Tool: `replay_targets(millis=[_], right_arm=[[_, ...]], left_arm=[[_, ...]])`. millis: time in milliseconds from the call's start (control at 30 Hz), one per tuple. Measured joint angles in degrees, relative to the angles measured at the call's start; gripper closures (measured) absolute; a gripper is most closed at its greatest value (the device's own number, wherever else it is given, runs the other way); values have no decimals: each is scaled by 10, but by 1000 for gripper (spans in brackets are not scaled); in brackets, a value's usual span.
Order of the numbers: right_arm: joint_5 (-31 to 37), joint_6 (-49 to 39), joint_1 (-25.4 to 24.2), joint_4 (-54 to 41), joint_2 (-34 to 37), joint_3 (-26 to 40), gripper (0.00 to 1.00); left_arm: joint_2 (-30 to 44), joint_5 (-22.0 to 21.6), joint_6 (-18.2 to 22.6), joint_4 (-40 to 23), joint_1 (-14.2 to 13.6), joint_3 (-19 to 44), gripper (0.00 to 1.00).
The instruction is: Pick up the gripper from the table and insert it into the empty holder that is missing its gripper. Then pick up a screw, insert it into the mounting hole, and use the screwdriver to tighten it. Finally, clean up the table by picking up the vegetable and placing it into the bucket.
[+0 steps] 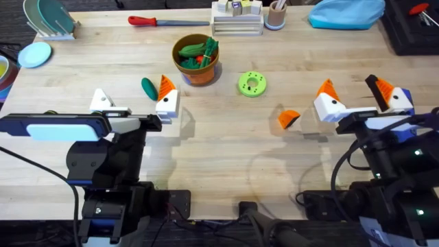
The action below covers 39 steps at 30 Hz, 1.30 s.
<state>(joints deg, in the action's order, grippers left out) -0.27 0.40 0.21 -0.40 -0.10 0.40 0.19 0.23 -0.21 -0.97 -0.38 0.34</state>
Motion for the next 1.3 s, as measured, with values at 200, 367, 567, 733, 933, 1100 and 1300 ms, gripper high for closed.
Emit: replay_targets(millis=[200,367,567,733,933,1100,1300], right_arm=[[0,0,0,-4,0,0,10],[0,0,0,2,0,0,10],[-9,0,0,-48,3,22,11],[-18,-19,0,-178,40,92,10],[-24,-29,0,-260,135,221,10],[-24,-33,0,-293,242,324,10],[-24,-35,0,-310,345,418,10]], left_arm=[[0,0,0,0,0,0,8],[0,0,0,0,0,0,9],[8,-1,-37,-50,0,33,9],[80,-14,-58,-197,0,189,9],[238,-29,-64,-373,0,397,10],[393,-27,-68,-461,0,527,10],[523,3,-68,-461,0,595,11]])
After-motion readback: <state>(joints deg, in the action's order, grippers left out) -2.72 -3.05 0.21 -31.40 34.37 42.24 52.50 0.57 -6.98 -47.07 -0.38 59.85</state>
